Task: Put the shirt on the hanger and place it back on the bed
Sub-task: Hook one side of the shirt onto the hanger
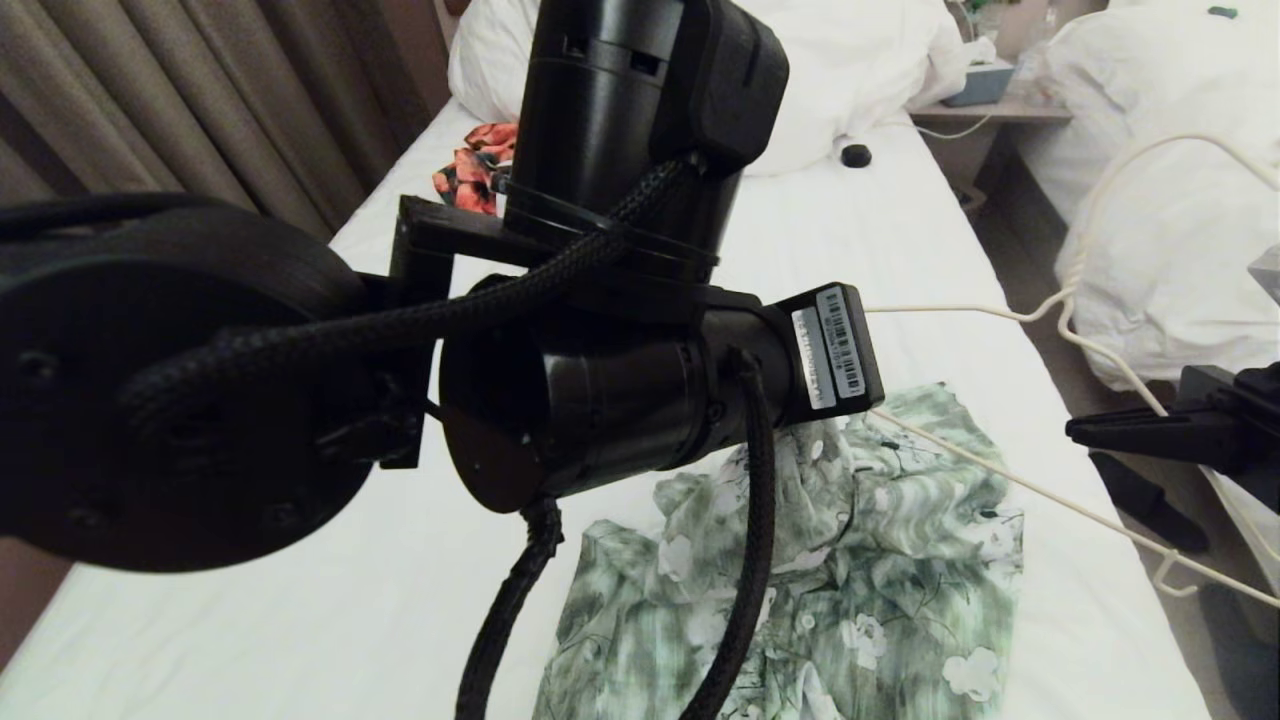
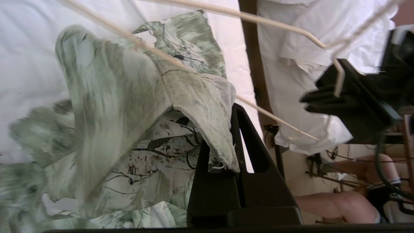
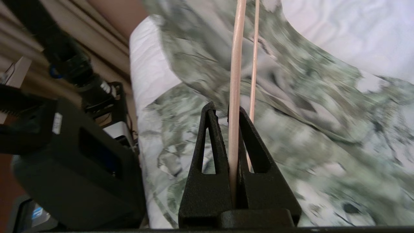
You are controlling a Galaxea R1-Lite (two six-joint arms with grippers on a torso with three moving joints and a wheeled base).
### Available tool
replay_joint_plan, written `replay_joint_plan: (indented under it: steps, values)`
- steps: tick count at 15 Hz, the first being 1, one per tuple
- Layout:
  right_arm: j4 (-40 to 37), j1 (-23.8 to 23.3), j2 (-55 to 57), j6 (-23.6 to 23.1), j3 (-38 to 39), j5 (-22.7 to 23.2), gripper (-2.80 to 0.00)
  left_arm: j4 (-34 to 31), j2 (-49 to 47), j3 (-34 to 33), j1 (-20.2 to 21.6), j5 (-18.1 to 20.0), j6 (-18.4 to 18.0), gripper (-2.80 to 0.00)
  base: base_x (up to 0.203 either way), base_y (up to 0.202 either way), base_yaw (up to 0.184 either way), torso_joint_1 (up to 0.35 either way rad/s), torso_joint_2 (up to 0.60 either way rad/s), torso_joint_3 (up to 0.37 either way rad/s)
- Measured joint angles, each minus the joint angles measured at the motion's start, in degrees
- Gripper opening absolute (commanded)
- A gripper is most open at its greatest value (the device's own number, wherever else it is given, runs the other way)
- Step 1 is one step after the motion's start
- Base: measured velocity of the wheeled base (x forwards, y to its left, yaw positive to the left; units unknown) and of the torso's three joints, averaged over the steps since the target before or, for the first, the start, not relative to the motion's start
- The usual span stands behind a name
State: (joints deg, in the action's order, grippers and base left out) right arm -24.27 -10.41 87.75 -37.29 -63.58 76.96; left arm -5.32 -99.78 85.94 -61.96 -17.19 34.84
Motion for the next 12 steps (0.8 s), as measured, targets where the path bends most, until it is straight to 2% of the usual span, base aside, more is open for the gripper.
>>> replay_joint_plan:
  steps: [3, 6, 12]
  values:
    - [-1.82, 0.39, -2.45, 0.35, 0.49, -0.20, -2.80, 0.48, -1.44, -0.55, 1.63, -1.58, -0.23, -2.80, 0.000, 0.000, 0.000, 0.000, 0.00, 0.000]
    - [-5.49, 0.26, -4.77, 0.35, 0.69, -1.17, -2.80, 1.00, -3.64, -0.19, 6.91, -1.53, -1.25, -2.80, 0.000, 0.000, 0.000, 0.000, 0.00, 0.000]
    - [-5.72, 0.08, -6.24, 0.35, 1.48, -2.46, -2.80, 1.33, -6.03, 1.45, 14.89, -0.98, -3.95, -2.80, 0.000, 0.000, 0.000, 0.000, 0.00, 0.000]
